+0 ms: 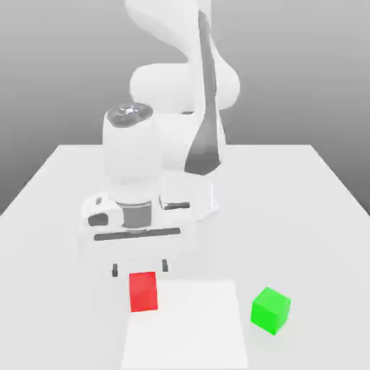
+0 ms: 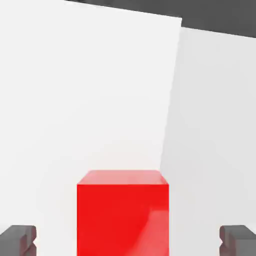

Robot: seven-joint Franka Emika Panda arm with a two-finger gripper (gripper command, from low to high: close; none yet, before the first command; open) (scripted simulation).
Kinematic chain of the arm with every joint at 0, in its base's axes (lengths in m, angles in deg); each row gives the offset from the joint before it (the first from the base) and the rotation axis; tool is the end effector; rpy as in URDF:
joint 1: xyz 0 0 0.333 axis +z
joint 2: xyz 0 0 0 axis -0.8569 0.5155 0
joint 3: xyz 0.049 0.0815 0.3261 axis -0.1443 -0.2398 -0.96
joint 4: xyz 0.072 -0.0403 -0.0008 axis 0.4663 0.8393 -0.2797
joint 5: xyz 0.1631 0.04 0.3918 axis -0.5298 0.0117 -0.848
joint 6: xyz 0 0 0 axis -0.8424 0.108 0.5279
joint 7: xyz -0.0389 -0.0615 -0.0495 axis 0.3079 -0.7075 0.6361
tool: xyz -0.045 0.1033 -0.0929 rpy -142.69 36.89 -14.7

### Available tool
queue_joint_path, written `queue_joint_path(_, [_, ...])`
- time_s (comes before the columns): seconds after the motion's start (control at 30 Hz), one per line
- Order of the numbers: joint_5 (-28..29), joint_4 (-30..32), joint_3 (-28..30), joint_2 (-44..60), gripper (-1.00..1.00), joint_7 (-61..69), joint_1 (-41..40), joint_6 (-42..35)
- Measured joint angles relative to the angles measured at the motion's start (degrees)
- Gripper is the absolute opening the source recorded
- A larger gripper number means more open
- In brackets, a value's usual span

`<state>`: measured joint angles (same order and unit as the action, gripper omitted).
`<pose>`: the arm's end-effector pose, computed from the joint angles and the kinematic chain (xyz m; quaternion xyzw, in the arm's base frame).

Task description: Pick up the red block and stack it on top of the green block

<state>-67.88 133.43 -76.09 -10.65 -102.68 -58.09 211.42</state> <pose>0.3739 -0.0816 0.1311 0.9507 -0.3102 0.0040 0.0004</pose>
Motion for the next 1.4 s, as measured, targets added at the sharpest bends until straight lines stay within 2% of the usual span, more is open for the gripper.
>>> queue_joint_path(0.13, [-4.94,-0.73,-4.33,5.71,0.00,3.55,-3.13,4.70])
queue_joint_path(0.17, [-5.56,-0.85,-5.59,7.04,-1.00,3.96,-4.22,5.81])
queue_joint_path(0.4, [-5.61,-0.88,-6.03,7.32,-1.00,3.97,-4.64,6.00])
queue_joint_path(0.63, [2.15,0.28,-1.73,-1.61,-1.00,-1.54,-2.32,-1.34])
queue_joint_path(0.8, [5.34,0.55,-3.04,-6.93,-1.00,-2.11,-2.56,-6.64])
queue_joint_path(1.1, [4.65,-7.42,-12.49,-6.78,-1.00,17.74,19.68,-14.56])
queue_joint_path(1.17, [4.47,-8.20,-11.95,-4.08,-1.00,19.43,24.34,-12.63])
queue_joint_path(1.27, [4.02,-8.64,-10.92,1.64,-1.00,20.19,22.32,-7.39])
queue_joint_path(1.3, [3.96,-8.73,-10.92,3.53,1.00,20.27,22.19,-5.57])
queue_joint_path(1.4, [3.96,-8.73,-10.92,3.53,1.00,20.27,22.19,-5.57])
